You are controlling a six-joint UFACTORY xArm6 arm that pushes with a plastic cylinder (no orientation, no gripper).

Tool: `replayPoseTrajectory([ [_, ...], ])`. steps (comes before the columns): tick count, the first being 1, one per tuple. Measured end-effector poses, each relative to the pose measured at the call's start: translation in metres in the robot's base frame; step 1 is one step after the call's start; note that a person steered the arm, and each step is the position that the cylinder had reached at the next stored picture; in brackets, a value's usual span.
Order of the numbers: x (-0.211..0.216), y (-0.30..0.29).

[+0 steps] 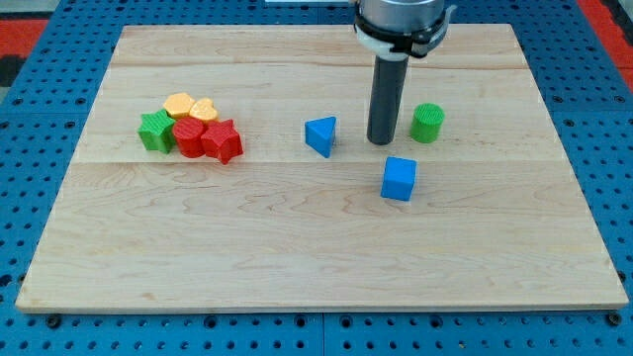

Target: Move the blue triangle towards the group of blocks

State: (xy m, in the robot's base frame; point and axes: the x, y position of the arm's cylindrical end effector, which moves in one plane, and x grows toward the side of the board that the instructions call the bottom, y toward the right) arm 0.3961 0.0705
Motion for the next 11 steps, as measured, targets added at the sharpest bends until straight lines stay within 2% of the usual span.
replayPoseTrajectory([
  [2,-0.004,-0.094],
  [5,0.050,-0.082],
  [7,0.075,-0.206],
  [8,0.108,-0.213],
  [9,0.100,-0.237],
  [10,0.066,-0.242],
  [11,0.061,-0.242],
])
